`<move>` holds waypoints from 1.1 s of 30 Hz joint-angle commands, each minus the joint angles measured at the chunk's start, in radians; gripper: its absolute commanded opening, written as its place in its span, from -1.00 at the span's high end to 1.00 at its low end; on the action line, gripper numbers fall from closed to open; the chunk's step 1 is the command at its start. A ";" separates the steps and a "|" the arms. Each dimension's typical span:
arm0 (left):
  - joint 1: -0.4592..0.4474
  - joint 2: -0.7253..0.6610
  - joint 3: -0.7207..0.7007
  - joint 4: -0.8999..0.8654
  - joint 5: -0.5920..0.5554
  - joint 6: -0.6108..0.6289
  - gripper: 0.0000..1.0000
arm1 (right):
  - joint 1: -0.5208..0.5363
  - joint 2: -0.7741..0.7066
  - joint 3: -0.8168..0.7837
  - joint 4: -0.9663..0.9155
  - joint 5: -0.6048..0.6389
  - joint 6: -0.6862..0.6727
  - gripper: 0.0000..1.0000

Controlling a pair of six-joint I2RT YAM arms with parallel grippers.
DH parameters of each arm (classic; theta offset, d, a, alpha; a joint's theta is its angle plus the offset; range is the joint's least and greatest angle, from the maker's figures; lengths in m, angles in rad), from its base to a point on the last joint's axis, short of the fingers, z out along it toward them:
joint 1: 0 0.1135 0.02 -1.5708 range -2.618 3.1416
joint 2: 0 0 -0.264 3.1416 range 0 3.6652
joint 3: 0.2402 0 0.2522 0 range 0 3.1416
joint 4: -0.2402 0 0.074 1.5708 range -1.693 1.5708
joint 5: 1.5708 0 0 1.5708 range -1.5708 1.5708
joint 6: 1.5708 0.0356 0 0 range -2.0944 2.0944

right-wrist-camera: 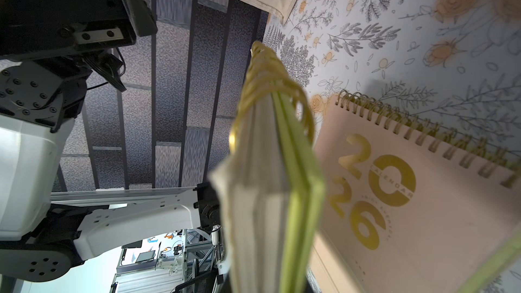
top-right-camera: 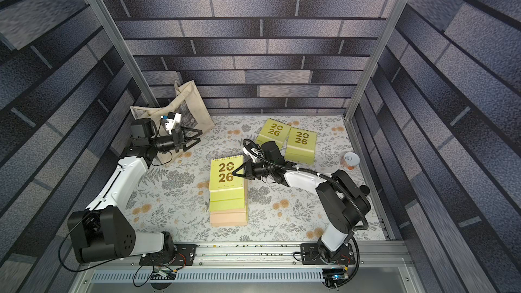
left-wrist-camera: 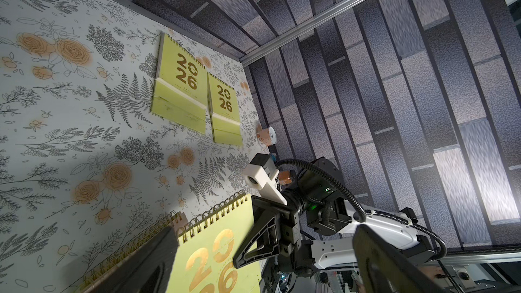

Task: Stack the calendars
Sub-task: Place the calendar at the calendar.

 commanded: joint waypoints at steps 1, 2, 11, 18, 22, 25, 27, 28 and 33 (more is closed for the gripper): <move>0.004 -0.003 -0.020 0.047 0.030 -0.013 -1.00 | 0.022 0.023 -0.018 0.034 0.022 0.021 1.00; 0.003 0.002 -0.023 0.053 0.032 -0.014 -1.00 | 0.027 0.031 -0.022 0.040 0.026 0.025 1.00; -0.003 0.008 -0.038 0.078 0.041 -0.024 -1.00 | 0.057 0.097 -0.012 0.051 0.048 0.041 1.00; -0.003 0.007 -0.044 0.077 0.047 -0.017 -1.00 | 0.058 0.111 -0.020 0.038 0.061 0.044 1.00; -0.004 0.010 -0.044 0.080 0.050 -0.017 -1.00 | 0.058 0.108 -0.027 0.008 0.075 0.035 0.95; -0.005 0.011 -0.045 0.080 0.052 -0.017 -1.00 | 0.057 0.102 -0.032 -0.015 0.092 0.027 0.85; -0.006 0.011 -0.044 0.082 0.052 -0.017 -1.00 | 0.058 0.098 -0.032 -0.038 0.104 0.020 0.76; -0.006 0.011 -0.044 0.082 0.051 -0.015 -1.00 | 0.058 0.097 -0.033 -0.052 0.112 0.013 0.73; -0.007 0.014 -0.046 0.082 0.051 -0.018 -1.00 | 0.058 0.074 -0.014 -0.146 0.143 -0.032 0.53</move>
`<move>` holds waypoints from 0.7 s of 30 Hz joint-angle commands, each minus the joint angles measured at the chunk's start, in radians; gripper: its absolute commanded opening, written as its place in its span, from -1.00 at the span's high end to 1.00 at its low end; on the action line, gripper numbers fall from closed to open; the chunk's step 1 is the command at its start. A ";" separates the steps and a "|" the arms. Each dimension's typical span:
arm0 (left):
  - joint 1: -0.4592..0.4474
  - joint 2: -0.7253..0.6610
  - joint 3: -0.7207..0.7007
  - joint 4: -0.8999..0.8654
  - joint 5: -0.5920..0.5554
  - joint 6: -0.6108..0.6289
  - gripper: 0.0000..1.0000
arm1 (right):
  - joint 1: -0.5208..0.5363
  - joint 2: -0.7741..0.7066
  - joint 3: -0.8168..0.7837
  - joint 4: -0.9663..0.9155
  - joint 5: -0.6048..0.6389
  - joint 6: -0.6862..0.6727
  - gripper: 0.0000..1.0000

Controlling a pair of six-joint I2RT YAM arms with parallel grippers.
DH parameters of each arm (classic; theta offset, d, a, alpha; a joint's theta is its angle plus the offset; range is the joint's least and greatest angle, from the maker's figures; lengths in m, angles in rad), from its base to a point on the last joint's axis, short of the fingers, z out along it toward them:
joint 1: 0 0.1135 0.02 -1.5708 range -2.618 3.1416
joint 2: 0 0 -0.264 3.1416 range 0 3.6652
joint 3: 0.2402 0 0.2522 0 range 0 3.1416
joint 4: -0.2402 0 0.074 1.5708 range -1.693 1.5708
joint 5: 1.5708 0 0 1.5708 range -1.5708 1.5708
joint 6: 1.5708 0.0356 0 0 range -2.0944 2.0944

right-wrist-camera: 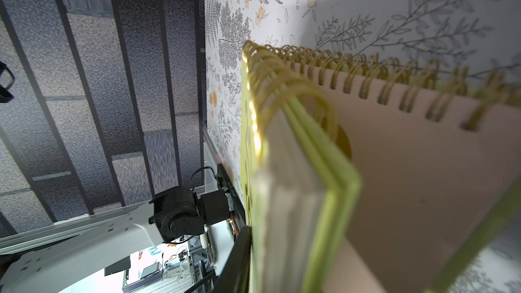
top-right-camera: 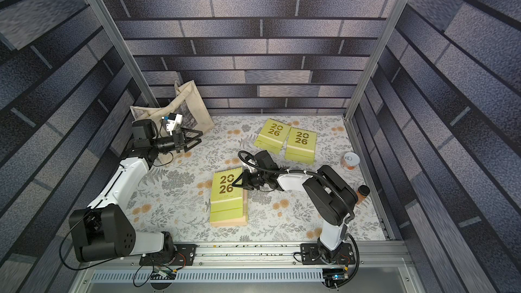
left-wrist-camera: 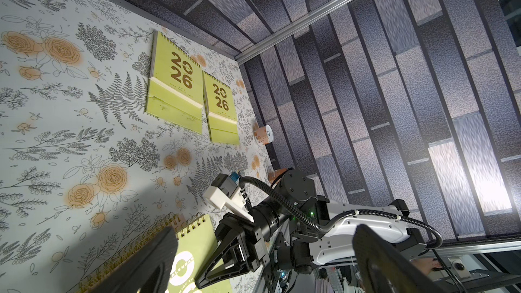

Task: Stack the calendars
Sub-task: Place the calendar at the calendar.

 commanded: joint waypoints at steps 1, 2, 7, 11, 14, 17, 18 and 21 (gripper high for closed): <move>-0.006 0.006 -0.015 0.016 0.025 -0.001 -1.00 | 0.008 -0.035 0.012 -0.098 0.049 -0.056 0.50; -0.007 0.006 -0.015 0.016 0.024 -0.002 -1.00 | 0.008 -0.038 0.018 -0.119 0.055 -0.066 0.47; -0.009 0.006 -0.015 0.017 0.024 -0.002 -1.00 | 0.008 -0.054 0.032 -0.183 0.086 -0.098 0.37; -0.009 0.005 -0.015 0.017 0.022 -0.002 -1.00 | 0.008 -0.059 0.040 -0.204 0.100 -0.109 0.30; -0.011 0.005 -0.015 0.017 0.024 -0.001 -1.00 | 0.008 -0.059 0.051 -0.225 0.109 -0.121 0.26; -0.011 0.004 -0.015 0.016 0.024 -0.002 -1.00 | 0.008 -0.060 0.058 -0.233 0.114 -0.125 0.14; -0.011 0.004 -0.017 0.017 0.023 -0.002 -1.00 | 0.008 -0.060 0.063 -0.242 0.115 -0.129 0.05; -0.011 0.004 -0.017 0.018 0.023 -0.001 -1.00 | 0.008 -0.067 0.076 -0.269 0.132 -0.143 -0.07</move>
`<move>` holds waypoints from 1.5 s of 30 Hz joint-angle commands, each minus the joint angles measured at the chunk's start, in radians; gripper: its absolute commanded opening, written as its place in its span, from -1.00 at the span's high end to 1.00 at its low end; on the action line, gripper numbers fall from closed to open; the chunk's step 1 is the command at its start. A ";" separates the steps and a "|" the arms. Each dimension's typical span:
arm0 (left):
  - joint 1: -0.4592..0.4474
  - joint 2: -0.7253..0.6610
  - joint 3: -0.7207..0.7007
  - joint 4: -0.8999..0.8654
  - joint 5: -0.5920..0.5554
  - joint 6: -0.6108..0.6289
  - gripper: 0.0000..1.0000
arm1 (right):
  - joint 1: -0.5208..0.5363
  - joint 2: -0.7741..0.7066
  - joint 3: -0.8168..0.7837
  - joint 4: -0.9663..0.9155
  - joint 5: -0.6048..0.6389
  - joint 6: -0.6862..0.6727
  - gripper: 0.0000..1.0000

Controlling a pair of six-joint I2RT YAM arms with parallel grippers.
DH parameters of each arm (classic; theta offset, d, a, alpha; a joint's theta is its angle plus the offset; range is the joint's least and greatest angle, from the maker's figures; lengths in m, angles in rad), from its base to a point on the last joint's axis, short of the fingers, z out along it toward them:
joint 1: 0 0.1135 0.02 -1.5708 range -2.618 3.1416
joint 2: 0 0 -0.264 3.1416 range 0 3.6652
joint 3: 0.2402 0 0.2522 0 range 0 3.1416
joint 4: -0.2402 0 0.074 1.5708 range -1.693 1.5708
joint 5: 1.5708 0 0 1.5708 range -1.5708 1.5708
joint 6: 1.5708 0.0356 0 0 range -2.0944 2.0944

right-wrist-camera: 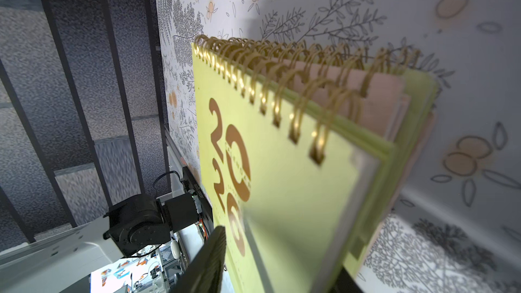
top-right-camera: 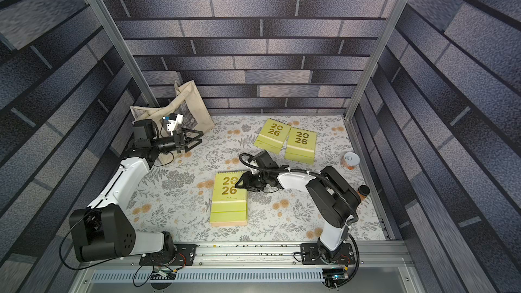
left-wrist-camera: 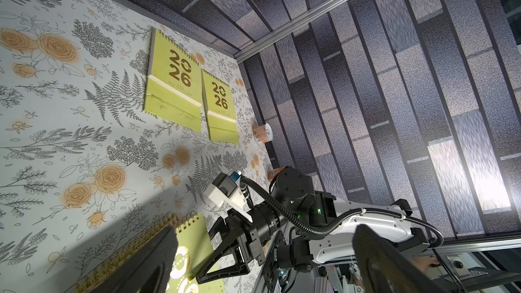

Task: Stack the calendars
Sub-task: Place the calendar at the calendar.

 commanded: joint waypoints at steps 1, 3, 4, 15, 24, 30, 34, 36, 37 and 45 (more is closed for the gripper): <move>-0.006 0.005 -0.015 0.017 0.022 -0.001 -1.00 | 0.008 -0.039 0.034 -0.062 0.038 -0.037 -0.13; -0.005 0.005 -0.015 0.018 0.023 -0.002 -1.00 | 0.008 -0.045 0.047 -0.092 0.052 -0.054 -0.18; -0.005 0.005 -0.014 0.019 0.021 -0.001 -1.00 | 0.008 -0.046 0.054 -0.106 0.055 -0.060 -0.18; -0.005 0.005 -0.013 0.018 0.023 -0.001 -1.00 | 0.008 -0.061 0.070 -0.164 0.092 -0.092 -0.20; -0.006 0.008 -0.013 0.017 0.023 -0.002 -1.00 | 0.009 -0.062 0.087 -0.193 0.111 -0.112 -0.23; -0.007 0.009 -0.012 0.017 0.023 -0.001 -1.00 | 0.010 -0.055 0.119 -0.238 0.126 -0.138 -0.23; -0.008 0.011 -0.011 0.017 0.023 -0.001 -1.00 | 0.010 -0.050 0.119 -0.244 0.125 -0.136 -0.23; -0.008 0.012 -0.011 0.016 0.020 0.000 -1.00 | 0.009 -0.054 0.114 -0.257 0.134 -0.143 -0.24; -0.008 0.014 -0.011 0.014 0.018 0.000 -1.00 | 0.010 -0.059 0.111 -0.264 0.144 -0.145 -0.24; -0.070 0.058 0.079 -0.151 -0.081 0.100 -1.00 | 0.003 -0.104 0.169 -0.407 0.246 -0.242 -0.29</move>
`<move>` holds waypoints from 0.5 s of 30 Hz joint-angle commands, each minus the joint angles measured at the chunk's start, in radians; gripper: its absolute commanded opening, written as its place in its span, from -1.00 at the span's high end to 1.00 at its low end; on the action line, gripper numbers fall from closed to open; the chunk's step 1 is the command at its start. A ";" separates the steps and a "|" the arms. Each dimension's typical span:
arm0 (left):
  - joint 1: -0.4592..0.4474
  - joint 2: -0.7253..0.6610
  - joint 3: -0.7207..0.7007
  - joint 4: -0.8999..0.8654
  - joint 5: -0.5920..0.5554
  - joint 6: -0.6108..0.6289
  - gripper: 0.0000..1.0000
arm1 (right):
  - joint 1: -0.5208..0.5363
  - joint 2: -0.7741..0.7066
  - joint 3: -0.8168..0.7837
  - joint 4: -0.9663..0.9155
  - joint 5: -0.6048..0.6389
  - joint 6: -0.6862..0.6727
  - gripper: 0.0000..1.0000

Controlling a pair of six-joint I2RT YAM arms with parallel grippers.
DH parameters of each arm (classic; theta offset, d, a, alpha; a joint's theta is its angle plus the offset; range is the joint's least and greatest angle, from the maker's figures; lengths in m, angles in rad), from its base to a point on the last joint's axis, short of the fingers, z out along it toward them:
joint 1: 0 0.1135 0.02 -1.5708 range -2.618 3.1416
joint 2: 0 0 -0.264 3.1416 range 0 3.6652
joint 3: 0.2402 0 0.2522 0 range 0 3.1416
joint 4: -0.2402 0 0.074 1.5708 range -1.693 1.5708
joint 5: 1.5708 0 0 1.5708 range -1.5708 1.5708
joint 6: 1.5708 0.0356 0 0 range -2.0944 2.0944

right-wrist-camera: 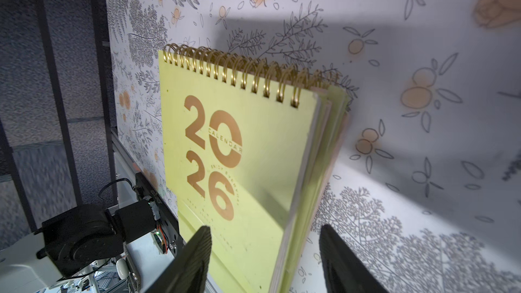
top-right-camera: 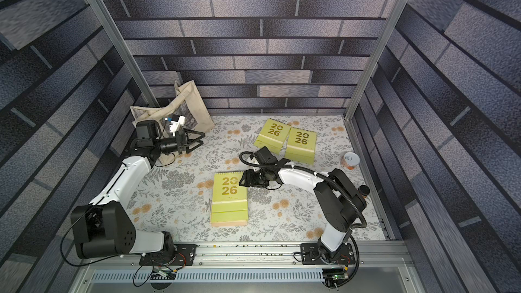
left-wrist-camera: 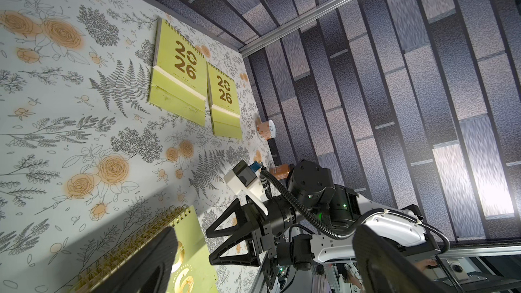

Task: Stack the calendars
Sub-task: Place the calendar at the calendar.

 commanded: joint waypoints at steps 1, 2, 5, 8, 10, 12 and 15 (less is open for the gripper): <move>-0.056 0.037 0.080 -0.080 -0.074 0.062 -1.00 | -0.011 -0.059 0.061 -0.104 0.072 -0.079 -0.29; -0.081 0.059 0.111 -0.092 -0.107 0.068 -1.00 | -0.028 -0.071 0.064 -0.112 0.077 -0.087 -0.28; -0.147 0.146 0.214 -0.143 -0.196 0.089 -1.00 | -0.109 -0.117 0.064 -0.116 0.064 -0.102 -0.29; -0.207 0.239 0.318 -0.148 -0.264 0.069 -1.00 | -0.195 -0.156 0.091 -0.170 0.078 -0.149 -0.32; -0.247 0.299 0.391 -0.158 -0.315 0.074 -1.00 | -0.254 -0.170 0.119 -0.208 0.084 -0.181 -0.34; -0.282 0.368 0.469 -0.159 -0.369 0.062 -1.00 | -0.314 -0.177 0.140 -0.220 0.076 -0.202 -0.38; -0.334 0.484 0.594 -0.158 -0.401 0.034 -1.00 | -0.409 -0.173 0.178 -0.236 0.067 -0.238 -0.44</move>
